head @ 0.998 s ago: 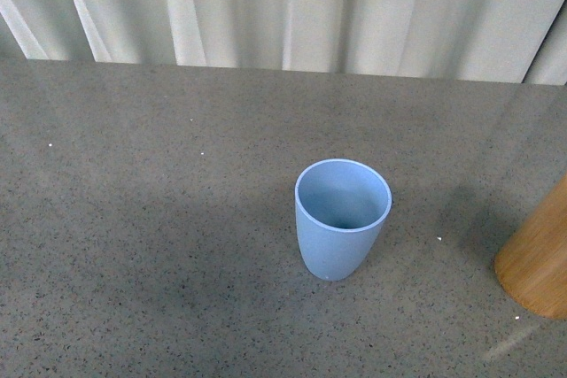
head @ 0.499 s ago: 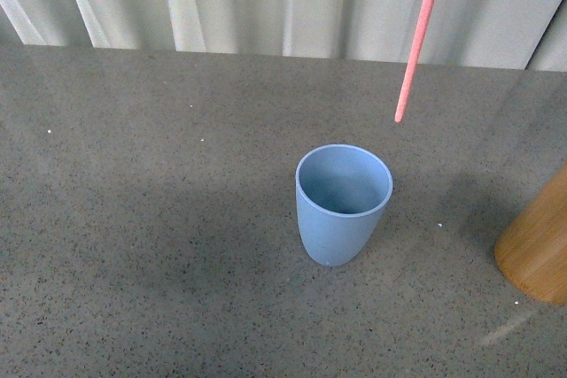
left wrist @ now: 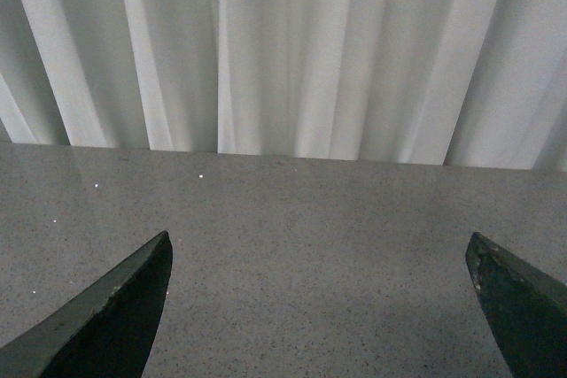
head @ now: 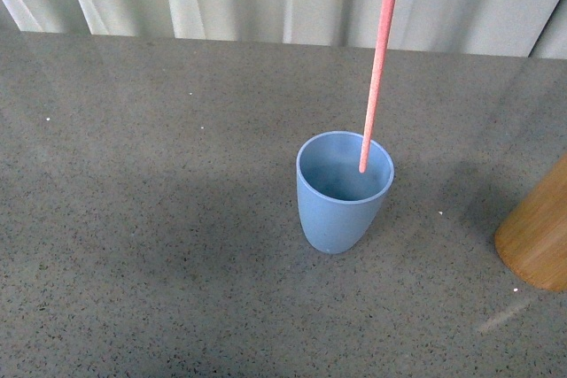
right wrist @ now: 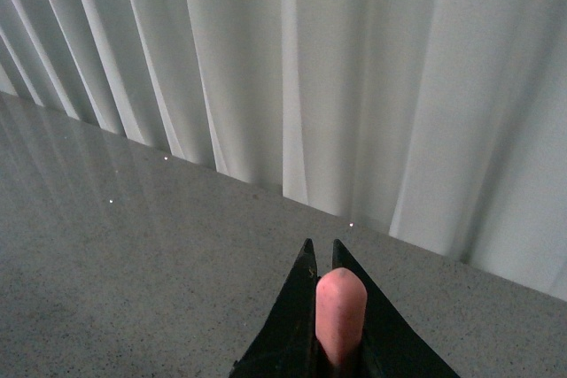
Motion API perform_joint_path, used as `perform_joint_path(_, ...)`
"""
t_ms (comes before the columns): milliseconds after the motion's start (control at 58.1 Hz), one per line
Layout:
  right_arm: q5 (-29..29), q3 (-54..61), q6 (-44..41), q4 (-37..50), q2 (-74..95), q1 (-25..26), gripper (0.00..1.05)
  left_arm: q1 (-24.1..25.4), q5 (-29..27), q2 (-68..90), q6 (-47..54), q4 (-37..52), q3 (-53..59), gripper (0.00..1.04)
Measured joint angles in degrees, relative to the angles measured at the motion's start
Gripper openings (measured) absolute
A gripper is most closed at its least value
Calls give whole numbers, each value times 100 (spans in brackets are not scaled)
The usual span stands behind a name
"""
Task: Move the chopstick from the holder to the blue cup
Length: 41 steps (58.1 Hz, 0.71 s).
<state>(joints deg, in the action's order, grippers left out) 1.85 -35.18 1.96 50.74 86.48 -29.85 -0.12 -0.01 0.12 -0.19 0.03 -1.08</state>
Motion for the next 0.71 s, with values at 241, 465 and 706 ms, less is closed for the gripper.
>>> perform_joint_path(241, 20, 11, 39, 284, 468, 2, 2, 0, 0, 0, 0, 0, 0, 98)
perform_joint_path(465, -13, 103, 48, 595, 892, 0, 2, 0, 0, 0, 0, 0, 0, 98)
perform_joint_path(706, -116, 291, 48, 789, 1172, -11, 2, 0, 0, 0, 0, 0, 0, 98)
